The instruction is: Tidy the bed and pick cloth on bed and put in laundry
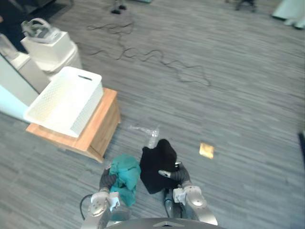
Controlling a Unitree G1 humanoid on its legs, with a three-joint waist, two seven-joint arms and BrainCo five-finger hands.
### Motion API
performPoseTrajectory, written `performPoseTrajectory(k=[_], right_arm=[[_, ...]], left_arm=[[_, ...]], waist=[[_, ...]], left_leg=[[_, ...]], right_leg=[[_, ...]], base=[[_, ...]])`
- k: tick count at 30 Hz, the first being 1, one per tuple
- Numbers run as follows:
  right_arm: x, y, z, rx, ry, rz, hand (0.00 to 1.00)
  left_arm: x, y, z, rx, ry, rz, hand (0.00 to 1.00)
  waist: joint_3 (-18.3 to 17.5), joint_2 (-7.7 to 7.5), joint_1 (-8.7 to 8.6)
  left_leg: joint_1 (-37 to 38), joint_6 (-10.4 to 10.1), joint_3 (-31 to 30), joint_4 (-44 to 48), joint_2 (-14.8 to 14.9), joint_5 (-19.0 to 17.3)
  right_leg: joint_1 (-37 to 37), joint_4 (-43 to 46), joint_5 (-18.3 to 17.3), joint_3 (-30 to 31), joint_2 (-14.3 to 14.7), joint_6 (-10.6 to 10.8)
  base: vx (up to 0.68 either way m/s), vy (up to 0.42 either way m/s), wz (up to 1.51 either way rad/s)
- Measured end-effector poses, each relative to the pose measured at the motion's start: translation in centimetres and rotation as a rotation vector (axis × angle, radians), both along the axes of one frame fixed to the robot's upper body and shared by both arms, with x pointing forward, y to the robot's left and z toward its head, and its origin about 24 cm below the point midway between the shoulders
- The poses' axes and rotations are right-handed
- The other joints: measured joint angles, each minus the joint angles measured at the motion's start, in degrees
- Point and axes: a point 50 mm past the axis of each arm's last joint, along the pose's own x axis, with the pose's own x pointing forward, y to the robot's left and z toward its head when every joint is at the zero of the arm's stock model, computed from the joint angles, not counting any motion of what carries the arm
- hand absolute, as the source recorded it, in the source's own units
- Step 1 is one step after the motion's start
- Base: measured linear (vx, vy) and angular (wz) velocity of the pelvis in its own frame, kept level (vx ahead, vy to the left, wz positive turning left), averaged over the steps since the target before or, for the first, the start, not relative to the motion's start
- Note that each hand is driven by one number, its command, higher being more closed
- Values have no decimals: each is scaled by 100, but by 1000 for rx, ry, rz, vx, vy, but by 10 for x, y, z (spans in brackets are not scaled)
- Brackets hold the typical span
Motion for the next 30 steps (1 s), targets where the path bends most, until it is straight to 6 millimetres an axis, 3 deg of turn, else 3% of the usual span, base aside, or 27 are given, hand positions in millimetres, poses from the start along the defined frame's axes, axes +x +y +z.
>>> performPoseTrajectory(k=[1, 2, 3, 4, 5, 6, 7, 8, 9, 10, 11, 12, 14, 16, 17, 19, 20, 21, 24, 26, 29, 30], right_arm=[[-8, 2, -4, 9, 24, -3, 100], [-11, 4, -5, 13, 31, 0, 100], [-10, -3, -5, -25, 31, 24, 100], [-8, -4, -2, -31, 18, 26, 100], [-4, -3, 4, -31, -13, 39, 100], [-3, -1, 8, -27, -28, 46, 100], [-1, 4, 14, -16, -56, 59, 100], [2, 7, 18, -12, -80, 70, 100], [2, 8, 19, -4, -86, 69, 100], [1, 8, 18, 1, -83, 65, 100], [1, 6, 18, -1, -83, 62, 100], [2, 3, 18, -8, -84, 52, 100], [6, -3, 16, -15, -73, 33, 100], [8, -10, 11, -26, -51, 14, 100], [11, -16, 9, -39, -43, -4, 100], [15, -21, 9, -54, -42, -7, 100], [14, -24, 9, -67, -38, -6, 100], [12, -23, 6, -63, -22, -8, 100], [17, -15, 9, -21, -42, -24, 100], [18, -9, 10, 7, -47, -34, 100], [19, -8, 20, 21, -90, -40, 100], [17, -12, 20, 14, -93, -48, 100]], left_arm=[[-4, 5, -1, 10, 10, 15, 100], [-7, 7, -5, 10, 28, 28, 100], [-9, -1, -8, -29, 48, 66, 100], [-10, -3, -8, -39, 48, 75, 100], [-9, -8, -7, -56, 40, 78, 100], [-8, -8, -5, -59, 31, 74, 100], [-5, -8, -1, -61, 9, 77, 100], [-5, -7, 0, -60, 0, 80, 100], [-5, -7, -1, -62, 2, 82, 100], [-5, -7, -2, -68, 6, 83, 100], [-5, -8, -2, -70, 6, 82, 100], [-6, -9, -2, -79, 8, 79, 100], [-7, -9, -3, -84, 8, 74, 100], [-6, -10, -2, -87, 5, 67, 100], [0, -11, 0, -89, -11, 56, 100], [1, -11, 1, -89, -17, 55, 100], [-1, -11, 0, -92, -13, 52, 100], [-1, -10, 0, -92, -13, 52, 100], [-3, 0, 1, -60, -12, 60, 100], [-5, 4, 1, -48, -6, 59, 100], [-8, 5, 8, -51, -36, 58, 100], [-8, 3, 7, -55, -29, 47, 100]], waist=[[-25, -141, -18], [-30, -98, -20], [-84, 265, -21], [-94, 344, -26], [-91, 379, -9], [-83, 394, -25], [-2, 413, -79], [84, 374, -63], [132, 386, 10], [219, 262, 73], [225, 255, 74], [217, 281, 75], [204, 327, 115], [209, 281, 104], [279, 176, 107], [342, 72, 102], [313, 120, 91], [336, 29, 104], [368, -227, 145], [354, -331, 149], [243, -315, 93], [239, -356, 51]], left_leg=[[282, -260, 14, -17, 36, -164], [481, -380, 27, -12, 129, -237], [579, -396, 195, 202, 605, -169], [541, -380, 275, 349, 699, -34], [428, -344, 368, 773, 813, 376], [275, -314, 368, 1133, 882, 600], [-266, -117, 384, 2241, 1059, 1227], [-741, -62, 519, 3197, 1294, 1558], [-1185, 42, 1093, 4196, 1571, 1466], [-1486, 282, 1815, 4575, 1704, 1319], [-1604, 382, 2131, 4559, 1705, 1260], [-1857, 501, 2669, 4256, 1614, 1187], [-2133, 562, 3065, 3694, 1337, 968], [-2125, 360, 3280, 3057, 1065, 639], [-2160, 266, 3654, 2411, 864, 485], [-2182, 261, 4025, 1678, 675, 589], [-2106, 388, 4255, 921, 647, 1254], [-1983, 656, 4288, 931, 476, 1327], [-2104, 1136, 4244, 1424, 335, 1019], [-2106, 1300, 4262, 1657, 305, 881], [-1772, 930, 4166, 819, -85, 673], [-1567, 919, 3907, 380, -400, 831]], right_leg=[[117, -452, 161, 334, -214, -106], [126, -207, 739, 318, -232, 162], [-67, 841, 608, 58, 78, 138], [-118, 1148, 418, -50, 117, 129], [-106, 1545, 53, -218, 209, -20], [-4, 1594, -62, -310, 244, -77], [336, 1419, -240, -451, 317, -166], [674, 1161, -343, -604, 385, -279], [1144, 766, -317, -735, 475, -391], [1590, 390, -277, -842, 471, -459], [1774, 221, -270, -892, 466, -470], [2009, 3, -273, -974, 466, -475], [2186, -140, -312, -1088, 421, -462], [2385, -327, -347, -1319, 204, -383], [2581, -433, -315, -1576, -74, -206], [2798, -451, -367, -1878, -371, 20], [3008, -443, -484, -2092, -435, 208], [3203, -433, -580, -2180, -576, 343], [3446, -293, -557, -2267, -780, 309], [3638, -205, -498, -2372, -830, 327], [3503, 627, -375, -2596, -1009, 404], [3149, 1706, -308, -2574, -1346, 349]], base=[[579, -592, 126], [677, -686, 100], [537, -540, 58], [607, -604, 49], [372, -409, 30], [426, -486, 42], [306, -335, 46], [396, -419, 43], [347, -361, 26], [345, -348, 20], [272, -204, 29], [230, -97, 32], [302, -31, 36], [348, 38, 75], [308, 84, 95], [277, 108, 103], [333, 143, 102], [349, 152, 94], [382, 188, 78], [287, 108, 68], [249, 153, 84], [243, 150, 109]])
